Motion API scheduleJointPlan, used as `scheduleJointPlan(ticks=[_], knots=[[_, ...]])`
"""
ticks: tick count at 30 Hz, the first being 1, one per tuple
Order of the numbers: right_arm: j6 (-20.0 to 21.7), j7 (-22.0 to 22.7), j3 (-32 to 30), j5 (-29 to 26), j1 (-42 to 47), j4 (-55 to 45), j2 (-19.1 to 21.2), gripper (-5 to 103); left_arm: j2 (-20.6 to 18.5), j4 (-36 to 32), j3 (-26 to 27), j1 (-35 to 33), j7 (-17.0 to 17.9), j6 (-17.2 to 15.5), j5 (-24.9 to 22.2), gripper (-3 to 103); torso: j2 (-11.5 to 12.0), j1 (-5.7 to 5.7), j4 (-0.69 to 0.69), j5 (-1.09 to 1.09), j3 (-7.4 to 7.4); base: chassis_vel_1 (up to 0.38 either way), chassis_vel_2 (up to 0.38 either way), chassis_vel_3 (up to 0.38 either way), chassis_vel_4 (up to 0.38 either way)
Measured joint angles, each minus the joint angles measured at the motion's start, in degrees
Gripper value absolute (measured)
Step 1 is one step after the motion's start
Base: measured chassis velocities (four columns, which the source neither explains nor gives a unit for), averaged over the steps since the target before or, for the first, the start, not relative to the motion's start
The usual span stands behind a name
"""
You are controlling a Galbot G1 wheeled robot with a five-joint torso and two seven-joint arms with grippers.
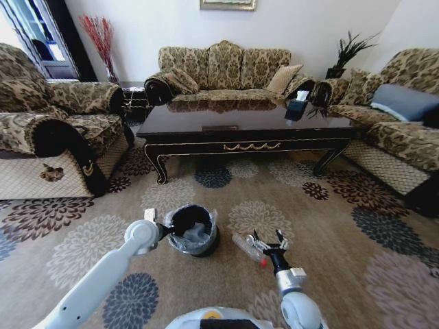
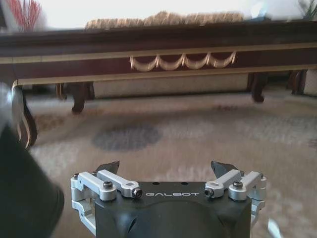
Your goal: Move to the front of the table and pick up the trash from the floor, then place it into the trash bin.
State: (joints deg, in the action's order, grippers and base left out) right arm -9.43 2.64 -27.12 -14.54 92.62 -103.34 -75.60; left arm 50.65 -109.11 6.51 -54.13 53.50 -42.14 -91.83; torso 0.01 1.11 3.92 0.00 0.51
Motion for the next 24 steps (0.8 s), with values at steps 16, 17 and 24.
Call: scheduleJointPlan(ticks=[16, 17, 24], knots=[[-8.53, -15.58, -3.80, 14.58, -1.96, 20.82, 4.08, 100, 0.51, 0.15, -0.11, -0.05, -0.12, 0.00, 0.03, 0, 0.00, 0.00, 0.02, 0.00, 0.00, 0.000, 0.000, 0.000, 0.000], [-9.18, -16.17, -3.84, 15.29, -2.64, 22.11, 4.27, 100, 0.46, 0.10, -0.11, -0.05, -0.12, 0.00, 0.03, 0, 0.00, 0.00, 0.01, 0.00, 0.00, 0.000, 0.000, 0.000, 0.000], [-12.69, -17.18, -4.67, 23.81, -7.65, 29.06, 5.30, 100, 0.25, -0.11, -0.48, -0.05, -0.13, 0.00, 0.17, 0, 0.00, 0.00, 0.00, 0.00, 0.00, 0.000, 0.000, 0.000, 0.000]])
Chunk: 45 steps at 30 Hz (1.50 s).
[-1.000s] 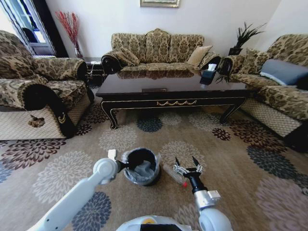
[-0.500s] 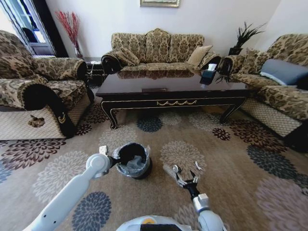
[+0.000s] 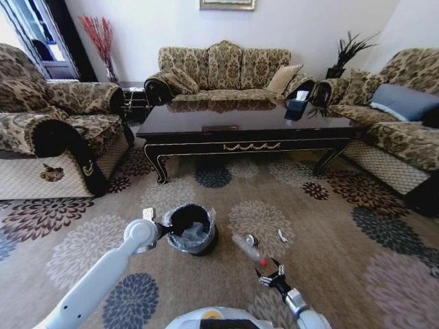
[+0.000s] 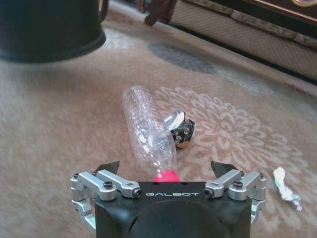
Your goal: Move to the front of the table and pick up the trash from the floor, then place it into the trash bin.
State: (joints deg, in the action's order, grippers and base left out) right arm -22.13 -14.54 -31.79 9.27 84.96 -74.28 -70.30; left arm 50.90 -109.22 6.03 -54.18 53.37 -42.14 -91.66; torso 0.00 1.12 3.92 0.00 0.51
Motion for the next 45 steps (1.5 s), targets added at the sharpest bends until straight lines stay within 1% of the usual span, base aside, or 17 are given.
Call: scheduleJointPlan(ticks=[5, 14, 15, 16, 19, 20, 22, 24, 29, 32, 35, 36, 38, 40, 41, 43, 45], knots=[[-0.45, 0.45, 0.29, 2.47, -2.26, 3.51, 0.46, 100, -0.05, -0.02, -0.02, -0.02, 0.00, 0.00, 0.16, 0, 0.00, 0.00, -0.01, 0.00, 0.00, 0.000, 0.000, 0.000, 0.000], [-0.60, 1.35, 0.70, 2.67, -3.12, 5.17, 0.15, 101, 0.05, -0.01, -0.33, 0.15, 0.00, 0.01, 0.52, 0, 0.00, 0.00, 0.01, 0.00, 0.00, 0.000, 0.000, 0.000, 0.000], [-0.63, 1.46, 0.87, 2.65, -3.17, 5.27, 0.04, 97, 0.08, -0.01, -0.41, 0.17, 0.00, 0.00, 0.56, 0, 0.00, 0.00, 0.01, 0.00, 0.00, 0.000, 0.000, 0.000, 0.000], [-0.69, 1.57, 0.99, 2.63, -3.25, 5.33, -0.06, 97, 0.10, -0.01, -0.46, 0.19, 0.00, 0.00, 0.56, 0, 0.00, 0.00, 0.01, 0.00, 0.00, 0.000, 0.000, 0.000, 0.000], [-0.71, 1.96, 1.15, 2.62, -3.69, 5.34, -0.40, 83, 0.12, -0.02, -0.50, 0.23, 0.00, 0.01, 0.56, 0, 0.00, 0.00, 0.01, 0.00, 0.00, 0.000, 0.000, 0.000, 0.000], [-0.71, 1.96, 1.15, 2.62, -3.69, 5.34, -0.40, 83, 0.12, -0.02, -0.50, 0.23, 0.00, 0.01, 0.56, 0, 0.00, 0.00, 0.01, 0.00, 0.00, 0.000, 0.000, 0.000, 0.000], [-0.71, 2.19, 1.25, 2.56, -3.92, 5.22, -0.48, 73, 0.10, -0.02, -0.50, 0.27, 0.00, 0.01, 0.56, 0, 0.00, 0.00, 0.00, 0.00, 0.00, 0.000, 0.000, 0.000, 0.000], [-0.68, 2.26, 1.33, 2.53, -4.00, 5.15, -0.47, 73, 0.09, -0.02, -0.50, 0.29, 0.00, 0.00, 0.55, 0, 0.00, 0.00, 0.00, 0.00, 0.00, 0.000, 0.000, 0.000, 0.000], [-0.62, 2.46, 1.47, 2.78, -4.03, 5.49, -0.54, 45, 0.16, -0.01, -0.46, 0.35, 0.03, 0.00, 0.71, 0, 0.00, 0.00, 0.01, 0.00, 0.00, 0.000, 0.000, 0.000, 0.000], [-0.64, 2.46, 1.59, 3.05, -3.92, 5.60, -0.58, 40, 0.08, 0.00, -0.43, 0.35, 0.03, 0.01, 0.73, 0, 0.00, 0.00, 0.00, 0.00, 0.00, 0.000, 0.000, 0.000, 0.000], [-0.78, 2.65, 1.63, 3.46, -3.81, 5.60, -0.80, 24, -0.04, -0.10, -0.34, 0.32, 0.04, 0.00, 0.73, 0, 0.00, 0.00, 0.01, 0.00, 0.00, 0.000, 0.000, 0.000, 0.000], [-0.78, 2.65, 1.63, 3.46, -3.81, 5.60, -0.80, 24, -0.04, -0.10, -0.34, 0.32, 0.04, 0.00, 0.73, 0, 0.00, 0.00, 0.01, 0.00, 0.00, 0.000, 0.000, 0.000, 0.000], [-0.82, 2.77, 1.63, 3.60, -3.67, 5.37, -0.89, 18, -0.13, -0.31, -0.21, 0.13, 0.05, 0.01, 0.75, 0, 0.00, 0.00, 0.01, 0.00, 0.00, 0.000, 0.000, 0.000, 0.000], [-0.84, 2.80, 1.63, 3.70, -3.47, 5.07, -0.90, 8, -0.19, -0.49, -0.13, -0.04, 0.07, 0.00, 0.75, 0, 0.00, 0.00, 0.00, 0.00, 0.00, 0.000, 0.000, 0.000, 0.000], [-0.84, 2.80, 1.63, 3.70, -3.47, 5.07, -0.90, 8, -0.19, -0.49, -0.13, -0.04, 0.07, 0.00, 0.75, 0, 0.00, 0.00, 0.00, 0.00, 0.00, 0.000, 0.000, 0.000, 0.000], [-0.85, 2.80, 1.57, 3.71, -3.23, 4.71, -0.91, 1, -0.20, -0.57, -0.04, -0.11, 0.07, 0.01, 0.75, 0, 0.00, 0.00, 0.01, 0.00, 0.00, 0.000, 0.000, 0.000, 0.000], [-0.86, 2.82, 1.49, 3.71, -3.05, 4.42, -0.90, 1, -0.20, -0.63, -0.01, -0.13, 0.07, 0.01, 0.76, 0, 0.00, 0.00, 0.00, 0.00, 0.00, 0.000, 0.000, 0.000, 0.000]])
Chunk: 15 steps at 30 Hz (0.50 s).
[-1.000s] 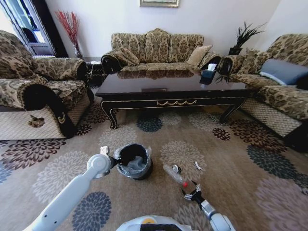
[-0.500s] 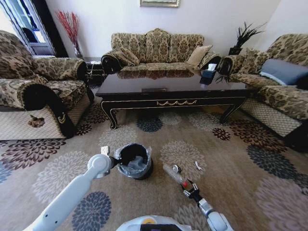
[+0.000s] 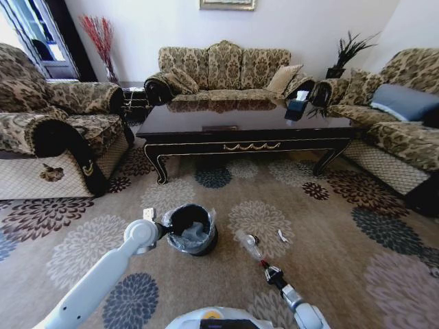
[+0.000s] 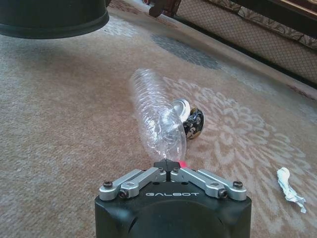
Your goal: Move to the front of the table and pick up the trash from the floor, then place it into the trash bin.
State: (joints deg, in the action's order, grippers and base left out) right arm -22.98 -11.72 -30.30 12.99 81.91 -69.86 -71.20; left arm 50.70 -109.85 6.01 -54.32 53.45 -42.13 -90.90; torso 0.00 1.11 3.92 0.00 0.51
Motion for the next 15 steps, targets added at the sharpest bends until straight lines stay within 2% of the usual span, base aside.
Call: scheduleJointPlan(ticks=[6, 8, 11, 14, 15], knots=[[0.00, 0.17, -0.07, -0.16, 0.45, -1.31, -0.01, 0, 0.09, -0.09, 0.01, -0.10, 0.03, 0.00, 0.04, 0, 0.00, 0.00, 0.00, 0.00, 0.00, 0.000, 0.000, 0.000, 0.000], [0.00, 0.33, -0.17, -0.23, 0.67, -2.08, -0.05, 10, 0.12, -0.11, 0.00, -0.15, 0.04, 0.00, 0.06, 0, 0.00, 0.00, 0.00, 0.00, 0.00, 0.000, 0.000, 0.000, 0.000], [0.00, 0.46, -0.33, -0.25, 0.98, -2.84, -0.05, 16, 0.17, -0.11, -0.04, -0.16, 0.05, 0.00, 0.07, 0, 0.00, 0.00, 0.00, 0.00, 0.00, 0.000, 0.000, 0.000, 0.000], [0.01, 0.56, -0.45, -0.19, 1.28, -3.62, 0.08, 33, 0.27, -0.11, -0.14, -0.14, 0.05, 0.00, 0.09, 0, -0.01, 0.00, 0.00, 0.00, 0.00, 0.000, 0.000, 0.000, 0.000], [0.01, 0.56, -0.45, -0.19, 1.28, -3.62, 0.08, 33, 0.27, -0.11, -0.14, -0.14, 0.05, 0.00, 0.09, 0, -0.01, 0.00, 0.00, 0.00, 0.00, 0.000, 0.000, 0.000, 0.000]])
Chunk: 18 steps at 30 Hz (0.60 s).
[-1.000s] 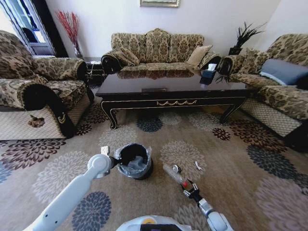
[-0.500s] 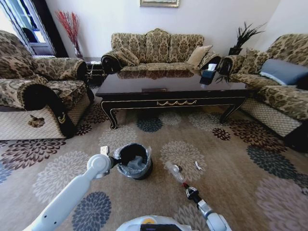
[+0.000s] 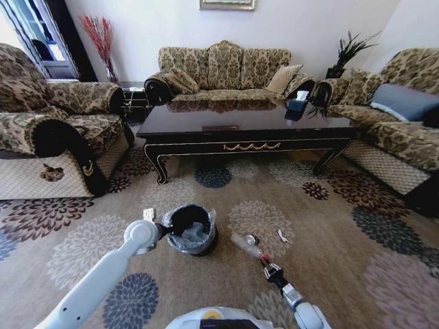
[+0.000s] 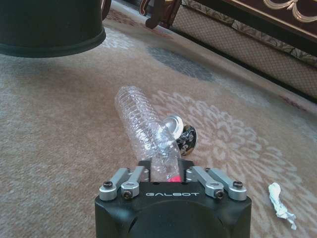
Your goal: Move to the front of the table and pick up the trash from the floor, then place it into the trash bin.
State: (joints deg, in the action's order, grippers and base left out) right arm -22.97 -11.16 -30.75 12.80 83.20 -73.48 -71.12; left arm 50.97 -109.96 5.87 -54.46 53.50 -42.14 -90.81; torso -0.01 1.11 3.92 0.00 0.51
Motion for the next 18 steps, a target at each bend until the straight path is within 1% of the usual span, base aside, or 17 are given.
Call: scheduleJointPlan(ticks=[1, 4, 5, 7, 8, 9, 10, 13, 14, 15, 16, 18], knots=[[0.01, 0.02, -0.01, 0.05, 0.02, -0.12, 0.06, 33, 0.02, 0.00, -0.04, 0.01, 0.00, 0.00, 0.00, 0, 0.00, 0.00, 0.00, 0.00, 0.00, 0.000, 0.000, 0.000, 0.000], [0.01, 0.12, 0.10, 0.91, -0.14, 0.11, 0.26, 50, 0.03, -0.02, -0.10, 0.01, 0.00, 0.00, 0.01, 0, 0.00, 0.00, 0.00, 0.00, 0.00, 0.000, 0.000, 0.000, 0.000], [0.01, 0.12, 0.10, 0.91, -0.14, 0.11, 0.26, 50, 0.03, -0.02, -0.10, 0.01, 0.00, 0.00, 0.01, 0, 0.00, 0.00, 0.00, 0.00, 0.00, 0.000, 0.000, 0.000, 0.000], [0.01, 0.15, 0.10, 2.11, -0.37, 0.65, 0.34, 60, 0.02, -0.07, -0.11, 0.01, 0.01, 0.00, -0.03, 0, 0.00, 0.00, 0.00, 0.00, 0.00, 0.000, 0.000, 0.000, 0.000], [0.01, 0.27, -0.06, 2.97, -0.50, 0.94, 0.34, 60, 0.00, -0.07, -0.11, 0.01, 0.01, 0.00, -0.05, 0, 0.00, 0.00, 0.00, 0.01, 0.00, 0.000, 0.000, 0.000, 0.000], [0.01, 0.44, -0.31, 3.88, -0.63, 1.18, 0.34, 66, 0.00, -0.05, -0.14, 0.03, 0.02, 0.00, -0.06, 0, 0.00, 0.00, 0.00, 0.01, 0.00, 0.000, 0.000, 0.000, 0.000], [0.01, 0.44, -0.31, 3.88, -0.63, 1.18, 0.34, 66, 0.00, -0.05, -0.14, 0.03, 0.02, 0.00, -0.06, 0, 0.00, 0.00, 0.00, 0.01, 0.00, 0.000, 0.000, 0.000, 0.000], [0.01, 0.69, -0.62, 5.36, -0.83, 1.68, 0.68, 82, 0.06, 0.16, -0.35, 0.26, 0.03, 0.00, -0.16, 0, 0.00, 0.00, 0.00, 0.00, 0.00, 0.000, 0.000, 0.000, 0.000], [0.01, 0.73, -0.64, 5.49, -0.97, 1.88, 0.78, 82, 0.12, 0.20, -0.44, 0.34, 0.03, 0.00, -0.19, 0, 0.00, 0.00, 0.00, 0.00, 0.00, 0.000, 0.000, 0.000, 0.000], [0.03, 0.79, -0.66, 5.60, -1.20, 2.22, 0.85, 88, 0.19, 0.24, -0.52, 0.42, 0.02, 0.00, -0.21, 0, 0.00, 0.00, 0.00, 0.00, 0.00, 0.000, 0.000, 0.000, 0.000], [0.03, 0.79, -0.66, 5.60, -1.20, 2.22, 0.85, 88, 0.19, 0.24, -0.52, 0.42, 0.02, 0.00, -0.21, 0, 0.00, 0.00, 0.00, 0.00, 0.00, 0.000, 0.000, 0.000, 0.000], [0.12, 0.84, -0.58, 5.74, -1.69, 3.03, 0.90, 97, 0.23, 0.36, -0.66, 0.53, 0.02, 0.00, -0.22, 0, 0.00, 0.00, 0.00, 0.01, 0.00, 0.000, 0.000, 0.000, 0.000]])
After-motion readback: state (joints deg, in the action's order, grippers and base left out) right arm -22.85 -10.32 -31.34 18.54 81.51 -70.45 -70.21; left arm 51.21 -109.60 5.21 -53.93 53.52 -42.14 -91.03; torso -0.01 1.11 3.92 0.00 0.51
